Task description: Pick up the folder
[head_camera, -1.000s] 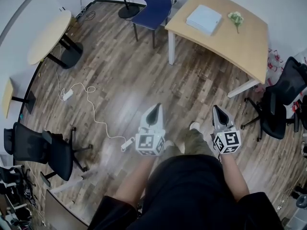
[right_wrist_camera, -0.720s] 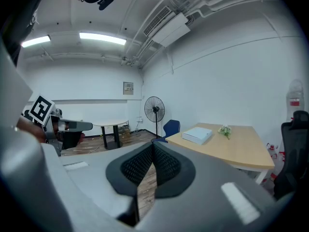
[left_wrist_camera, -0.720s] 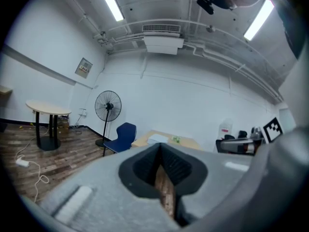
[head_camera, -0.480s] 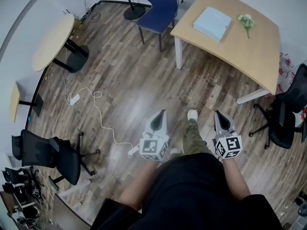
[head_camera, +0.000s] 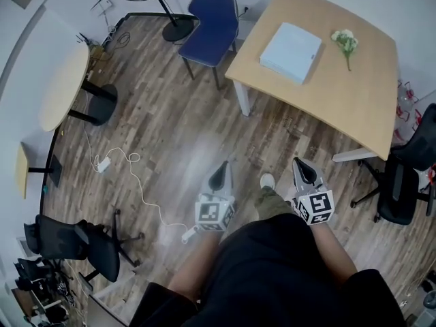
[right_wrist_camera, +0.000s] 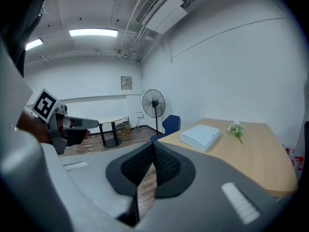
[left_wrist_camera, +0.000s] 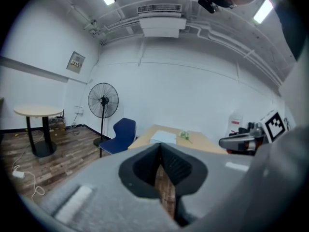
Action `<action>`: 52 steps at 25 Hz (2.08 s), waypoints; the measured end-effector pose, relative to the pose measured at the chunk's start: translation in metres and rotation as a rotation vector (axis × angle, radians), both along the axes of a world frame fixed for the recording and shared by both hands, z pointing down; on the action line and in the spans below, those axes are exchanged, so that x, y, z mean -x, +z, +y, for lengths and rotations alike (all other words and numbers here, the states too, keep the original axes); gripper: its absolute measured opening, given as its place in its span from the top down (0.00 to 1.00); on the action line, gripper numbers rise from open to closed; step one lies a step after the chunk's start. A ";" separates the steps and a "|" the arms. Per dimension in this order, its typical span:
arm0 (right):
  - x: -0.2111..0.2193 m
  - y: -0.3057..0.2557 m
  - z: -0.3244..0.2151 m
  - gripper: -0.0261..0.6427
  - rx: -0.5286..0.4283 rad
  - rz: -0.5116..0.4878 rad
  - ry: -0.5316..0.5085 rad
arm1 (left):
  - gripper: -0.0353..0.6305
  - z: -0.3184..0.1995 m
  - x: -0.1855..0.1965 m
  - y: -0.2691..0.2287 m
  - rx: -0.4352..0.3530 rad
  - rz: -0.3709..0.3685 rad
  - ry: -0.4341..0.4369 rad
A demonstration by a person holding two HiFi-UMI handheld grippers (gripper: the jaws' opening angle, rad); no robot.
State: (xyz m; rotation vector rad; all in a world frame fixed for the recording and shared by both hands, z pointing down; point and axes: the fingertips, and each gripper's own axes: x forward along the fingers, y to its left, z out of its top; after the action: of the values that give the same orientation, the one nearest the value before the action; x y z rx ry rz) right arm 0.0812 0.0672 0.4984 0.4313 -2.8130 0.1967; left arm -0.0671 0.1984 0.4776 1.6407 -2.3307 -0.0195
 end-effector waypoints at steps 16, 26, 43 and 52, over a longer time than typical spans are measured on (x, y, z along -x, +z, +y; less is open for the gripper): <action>0.065 0.031 -0.170 0.96 0.096 0.074 0.011 | 0.94 -0.161 0.070 -0.023 0.002 -0.014 0.007; 0.077 0.036 -0.208 0.96 0.088 0.090 0.089 | 0.94 -0.220 0.105 -0.005 0.000 0.002 0.082; 0.221 0.043 -0.327 0.96 0.126 0.155 0.309 | 0.94 -0.382 0.269 0.027 0.005 0.046 0.343; 0.234 0.056 -0.387 0.96 0.118 0.185 0.616 | 0.94 -0.438 0.317 0.041 0.011 0.090 0.488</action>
State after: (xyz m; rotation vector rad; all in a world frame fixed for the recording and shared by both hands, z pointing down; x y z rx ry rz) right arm -0.1529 -0.3196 0.5544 1.2070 -2.3924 0.4193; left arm -0.3843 -0.2394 0.5188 2.1069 -1.8080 0.0208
